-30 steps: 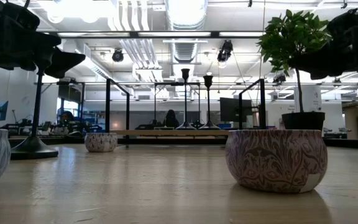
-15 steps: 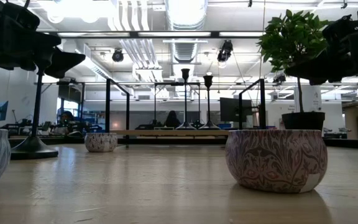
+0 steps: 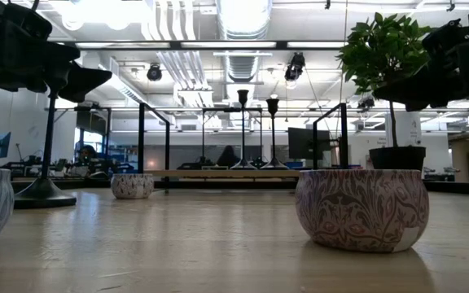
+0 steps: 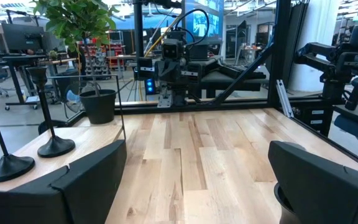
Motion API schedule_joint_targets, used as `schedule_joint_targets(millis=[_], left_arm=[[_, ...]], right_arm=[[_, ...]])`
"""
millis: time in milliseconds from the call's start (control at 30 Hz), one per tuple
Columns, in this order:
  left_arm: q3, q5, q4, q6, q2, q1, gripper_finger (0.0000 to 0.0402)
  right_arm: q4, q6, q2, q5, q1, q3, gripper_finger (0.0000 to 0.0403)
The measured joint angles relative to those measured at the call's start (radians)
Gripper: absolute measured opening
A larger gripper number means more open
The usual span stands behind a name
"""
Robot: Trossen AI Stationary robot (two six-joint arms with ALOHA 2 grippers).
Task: Pick & Place candle stick holders
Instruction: Put the black candle holder on the shelf
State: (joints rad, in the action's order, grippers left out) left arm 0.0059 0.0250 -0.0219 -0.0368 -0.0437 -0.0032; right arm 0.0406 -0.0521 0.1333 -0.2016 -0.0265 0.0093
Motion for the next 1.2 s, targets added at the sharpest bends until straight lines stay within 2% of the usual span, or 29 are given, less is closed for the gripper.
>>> schedule_joint_targets(millis=[900, 1100, 1200], left_arm=[[0.006, 0.0, 0.004, 0.03, 0.001, 0.001, 0.0399], [0.13, 0.001, 0.112, 0.004, 0.002, 0.001, 0.0399], [0.232, 0.003, 0.319, 0.005, 0.001, 0.001, 0.0399]], right_arm=[[0.0, 0.0, 0.0, 0.0, 0.0, 0.0, 0.0009], [0.0, 0.0, 0.0, 0.0, 0.0, 0.0, 0.0009], [0.0, 0.0, 0.0, 0.0, 0.0, 0.0, 0.0009]])
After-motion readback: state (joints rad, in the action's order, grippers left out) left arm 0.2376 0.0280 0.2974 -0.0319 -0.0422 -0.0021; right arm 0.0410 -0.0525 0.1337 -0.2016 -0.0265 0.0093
